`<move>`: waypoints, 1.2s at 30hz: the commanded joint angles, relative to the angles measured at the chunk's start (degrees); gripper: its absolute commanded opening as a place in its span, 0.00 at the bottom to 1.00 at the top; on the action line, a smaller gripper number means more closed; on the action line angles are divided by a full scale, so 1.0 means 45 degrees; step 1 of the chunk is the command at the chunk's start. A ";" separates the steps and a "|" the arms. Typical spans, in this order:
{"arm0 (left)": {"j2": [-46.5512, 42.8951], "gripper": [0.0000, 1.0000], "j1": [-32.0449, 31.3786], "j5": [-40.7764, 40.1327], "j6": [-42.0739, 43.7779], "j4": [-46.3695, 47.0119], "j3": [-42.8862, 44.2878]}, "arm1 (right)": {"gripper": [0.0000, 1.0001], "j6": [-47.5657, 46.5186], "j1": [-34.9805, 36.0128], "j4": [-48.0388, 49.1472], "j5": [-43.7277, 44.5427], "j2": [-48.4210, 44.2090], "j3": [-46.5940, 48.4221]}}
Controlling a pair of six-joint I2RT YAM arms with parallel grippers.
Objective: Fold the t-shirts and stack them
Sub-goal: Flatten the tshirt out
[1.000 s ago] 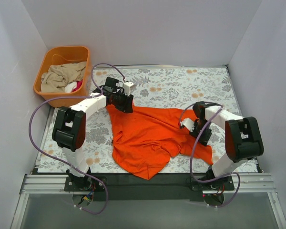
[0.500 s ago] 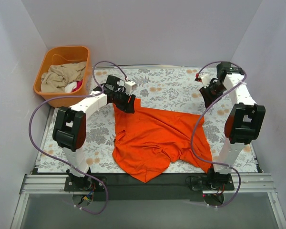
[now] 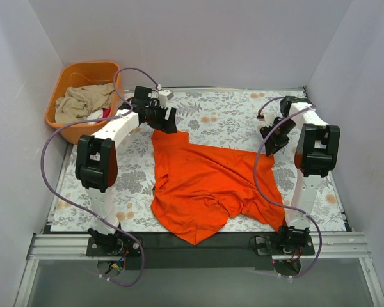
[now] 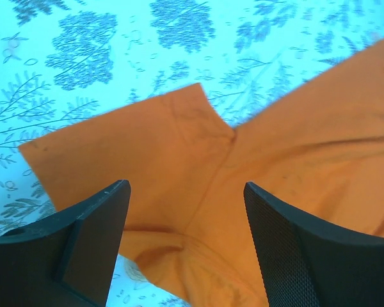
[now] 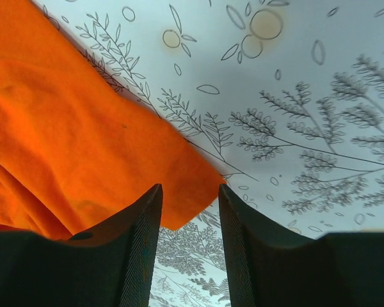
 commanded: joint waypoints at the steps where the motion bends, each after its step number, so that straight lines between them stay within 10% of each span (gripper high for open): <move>1: 0.0561 0.67 0.0156 -0.1046 -0.0208 0.0319 0.0634 | 0.41 0.0230 0.0052 0.0318 -0.0168 -0.0317 -0.0666; 13: 0.2204 0.66 0.0293 -0.3859 -0.0306 0.0671 0.1591 | 0.40 0.0503 0.0209 0.1002 0.0418 -0.0102 -0.1254; 36: 0.2946 0.68 0.0332 -0.3763 -0.0208 0.0515 0.2275 | 0.42 0.0660 0.0325 0.1784 0.0751 -0.0493 -0.0608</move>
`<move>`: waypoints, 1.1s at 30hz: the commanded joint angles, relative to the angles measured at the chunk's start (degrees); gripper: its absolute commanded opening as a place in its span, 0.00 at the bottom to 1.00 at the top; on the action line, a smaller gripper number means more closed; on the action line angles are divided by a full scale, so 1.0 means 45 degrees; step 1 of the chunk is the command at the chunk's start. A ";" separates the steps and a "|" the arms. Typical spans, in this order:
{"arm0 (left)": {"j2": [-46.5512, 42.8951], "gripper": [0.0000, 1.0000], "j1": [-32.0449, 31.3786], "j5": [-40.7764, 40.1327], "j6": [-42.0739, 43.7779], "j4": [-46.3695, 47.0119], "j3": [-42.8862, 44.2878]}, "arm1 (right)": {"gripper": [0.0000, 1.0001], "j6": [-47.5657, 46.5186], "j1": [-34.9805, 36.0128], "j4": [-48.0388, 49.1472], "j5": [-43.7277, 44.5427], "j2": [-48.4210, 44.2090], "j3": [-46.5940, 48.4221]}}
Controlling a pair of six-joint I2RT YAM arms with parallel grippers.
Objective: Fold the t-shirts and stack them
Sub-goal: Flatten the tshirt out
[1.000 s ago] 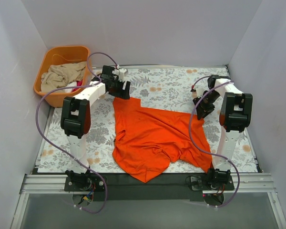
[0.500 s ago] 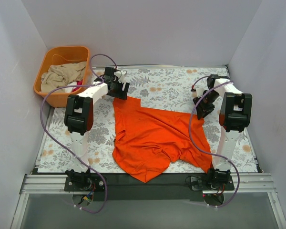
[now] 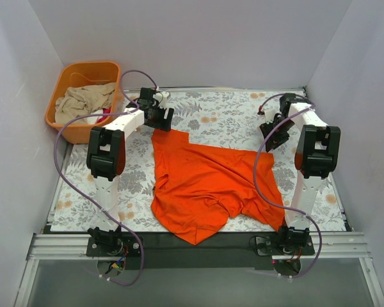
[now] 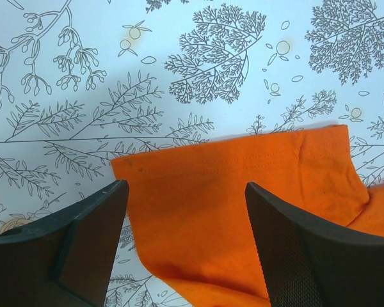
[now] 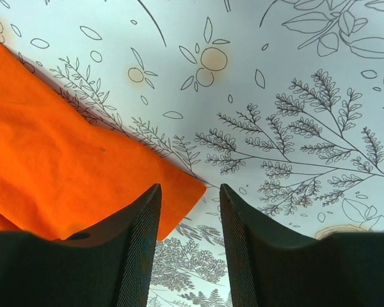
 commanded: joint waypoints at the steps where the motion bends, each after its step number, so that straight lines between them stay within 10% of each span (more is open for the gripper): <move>1: -0.0031 0.69 0.0074 -0.0037 0.0122 -0.0019 0.0430 | 0.42 -0.0253 0.0190 0.0059 0.0042 -0.0133 -0.0215; 15: 0.0477 0.71 0.0074 -0.0583 0.0278 -0.0020 -0.0156 | 0.33 -0.0995 0.0503 0.0216 0.0158 -0.0445 -0.2325; 22: 0.0732 0.69 0.0074 -0.0898 0.0104 0.0039 -0.0059 | 0.01 -0.1074 0.0503 0.0294 0.0217 -0.0270 -0.2424; 33: -0.0031 0.71 0.0172 -0.0800 0.0044 -0.0293 0.1562 | 0.01 -0.0898 0.0503 0.0489 -0.0115 -0.0893 -0.1468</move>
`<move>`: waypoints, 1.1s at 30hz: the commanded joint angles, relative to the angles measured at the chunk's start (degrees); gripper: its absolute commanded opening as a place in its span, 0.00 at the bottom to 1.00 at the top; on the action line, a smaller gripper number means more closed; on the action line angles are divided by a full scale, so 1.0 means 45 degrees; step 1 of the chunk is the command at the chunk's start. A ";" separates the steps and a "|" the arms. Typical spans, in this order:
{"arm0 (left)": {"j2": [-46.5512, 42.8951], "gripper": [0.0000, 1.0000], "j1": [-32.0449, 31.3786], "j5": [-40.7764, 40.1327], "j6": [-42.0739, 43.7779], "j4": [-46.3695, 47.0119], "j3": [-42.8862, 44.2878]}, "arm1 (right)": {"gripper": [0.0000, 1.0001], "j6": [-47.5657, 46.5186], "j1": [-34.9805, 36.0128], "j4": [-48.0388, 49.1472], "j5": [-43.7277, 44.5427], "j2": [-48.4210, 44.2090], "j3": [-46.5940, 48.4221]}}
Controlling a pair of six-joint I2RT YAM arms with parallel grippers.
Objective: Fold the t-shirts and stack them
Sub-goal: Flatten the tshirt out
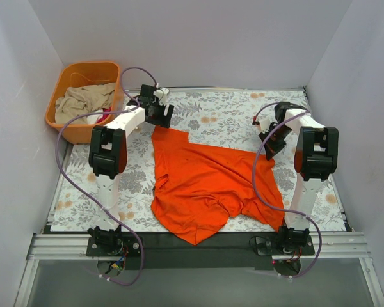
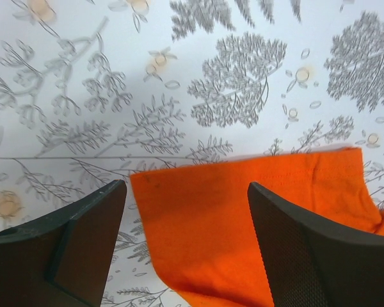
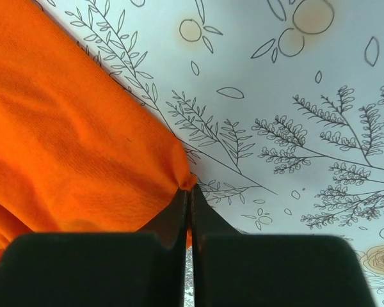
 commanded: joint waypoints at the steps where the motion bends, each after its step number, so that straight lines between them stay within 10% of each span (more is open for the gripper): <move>1: -0.0556 0.72 0.0148 -0.0319 0.0005 -0.0099 0.0712 | 0.01 0.0030 0.0056 0.0265 -0.0333 -0.0380 0.0563; 23: -0.0497 0.63 0.0011 -0.0007 0.0337 0.0428 -0.1846 | 0.01 0.0206 0.0056 0.0227 -0.0099 -0.0419 0.1385; 27: 0.0127 0.52 -0.0086 0.0090 0.0416 0.0429 -0.1359 | 0.01 0.0245 0.0056 0.0227 -0.0080 -0.0361 0.1443; 33: 0.0441 0.00 -0.0107 0.0384 0.0006 0.0331 -0.0149 | 0.01 0.0362 0.0056 0.0188 -0.0080 -0.0283 0.2184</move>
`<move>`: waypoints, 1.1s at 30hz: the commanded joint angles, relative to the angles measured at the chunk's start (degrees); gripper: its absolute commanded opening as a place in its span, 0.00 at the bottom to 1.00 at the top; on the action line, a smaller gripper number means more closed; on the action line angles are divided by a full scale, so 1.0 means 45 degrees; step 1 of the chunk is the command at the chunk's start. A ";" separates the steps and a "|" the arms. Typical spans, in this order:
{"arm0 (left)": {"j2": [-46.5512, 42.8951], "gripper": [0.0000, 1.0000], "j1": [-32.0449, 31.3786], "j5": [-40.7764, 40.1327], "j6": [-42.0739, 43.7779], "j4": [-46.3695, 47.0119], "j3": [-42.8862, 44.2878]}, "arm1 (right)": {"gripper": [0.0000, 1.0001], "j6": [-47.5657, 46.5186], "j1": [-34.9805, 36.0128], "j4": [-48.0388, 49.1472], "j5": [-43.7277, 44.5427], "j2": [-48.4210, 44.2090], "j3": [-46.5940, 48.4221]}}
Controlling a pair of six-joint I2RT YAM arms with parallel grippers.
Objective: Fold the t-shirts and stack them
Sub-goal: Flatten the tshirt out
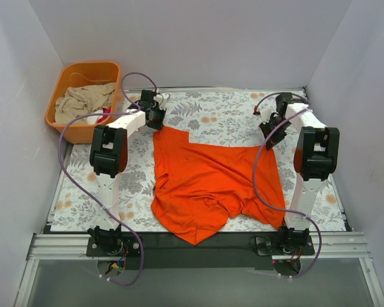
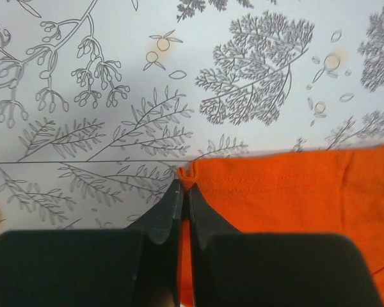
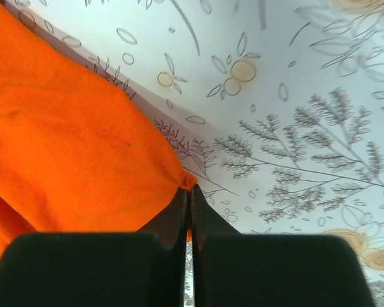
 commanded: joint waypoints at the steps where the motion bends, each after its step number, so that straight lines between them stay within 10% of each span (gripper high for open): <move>1: 0.0126 0.00 -0.0092 0.0471 -0.0440 -0.0645 0.0794 | 0.01 0.0143 0.0046 0.0096 -0.0022 -0.0302 0.1222; 13: -0.2975 0.00 0.0787 0.1935 -0.1555 -0.0530 0.4801 | 0.01 -0.0130 -0.0598 0.0173 -0.0021 -0.1687 0.5384; 33: -1.4788 0.00 0.0807 0.2542 -0.1792 0.2304 -0.1134 | 0.01 -0.0149 -0.0813 0.3902 0.0408 -1.1293 0.1990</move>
